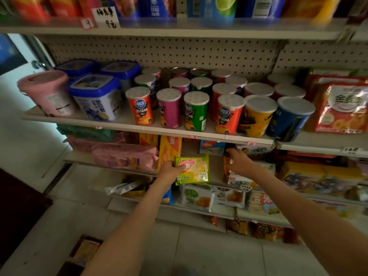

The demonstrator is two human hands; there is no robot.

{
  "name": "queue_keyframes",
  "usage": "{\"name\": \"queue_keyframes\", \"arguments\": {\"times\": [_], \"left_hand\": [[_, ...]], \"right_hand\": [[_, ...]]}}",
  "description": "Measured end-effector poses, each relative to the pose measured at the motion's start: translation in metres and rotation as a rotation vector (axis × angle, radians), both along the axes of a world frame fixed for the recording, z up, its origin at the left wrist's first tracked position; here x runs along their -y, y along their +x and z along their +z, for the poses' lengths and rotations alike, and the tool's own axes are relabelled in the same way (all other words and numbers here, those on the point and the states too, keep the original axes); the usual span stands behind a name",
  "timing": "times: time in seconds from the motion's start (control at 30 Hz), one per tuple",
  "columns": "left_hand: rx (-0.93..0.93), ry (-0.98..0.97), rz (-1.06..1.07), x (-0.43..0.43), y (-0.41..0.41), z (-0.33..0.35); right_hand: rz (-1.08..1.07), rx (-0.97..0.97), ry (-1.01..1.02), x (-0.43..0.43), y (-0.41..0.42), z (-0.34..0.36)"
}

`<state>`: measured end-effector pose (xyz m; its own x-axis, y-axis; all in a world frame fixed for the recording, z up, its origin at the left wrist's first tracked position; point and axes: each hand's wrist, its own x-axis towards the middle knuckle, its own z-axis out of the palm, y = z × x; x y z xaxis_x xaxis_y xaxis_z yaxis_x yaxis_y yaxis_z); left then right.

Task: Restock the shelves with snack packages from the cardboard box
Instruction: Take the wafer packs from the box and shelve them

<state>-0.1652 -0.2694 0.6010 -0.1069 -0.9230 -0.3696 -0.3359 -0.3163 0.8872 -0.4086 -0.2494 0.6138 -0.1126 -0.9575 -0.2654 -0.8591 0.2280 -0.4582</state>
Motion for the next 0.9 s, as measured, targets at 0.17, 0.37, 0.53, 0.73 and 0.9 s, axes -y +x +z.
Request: {"name": "queue_keyframes", "arguments": {"times": [0.17, 0.37, 0.53, 0.73, 0.9], "left_hand": [[0.099, -0.084, -0.043, 0.029, -0.004, -0.023], [0.117, -0.14, -0.105, 0.057, -0.026, -0.059], [0.094, -0.16, -0.09, 0.074, -0.042, -0.092], [0.058, -0.137, -0.027, 0.084, -0.046, -0.128], [0.074, -0.125, -0.021, 0.081, -0.045, -0.131]], "right_hand": [[0.061, -0.111, -0.024, 0.041, 0.007, -0.027], [0.063, -0.1, -0.024, 0.091, 0.0, -0.05], [0.158, -0.085, -0.063, 0.124, -0.006, -0.071], [0.164, -0.283, -0.113, 0.152, -0.011, -0.106], [0.11, -0.416, -0.073, 0.144, -0.011, -0.105]]}}
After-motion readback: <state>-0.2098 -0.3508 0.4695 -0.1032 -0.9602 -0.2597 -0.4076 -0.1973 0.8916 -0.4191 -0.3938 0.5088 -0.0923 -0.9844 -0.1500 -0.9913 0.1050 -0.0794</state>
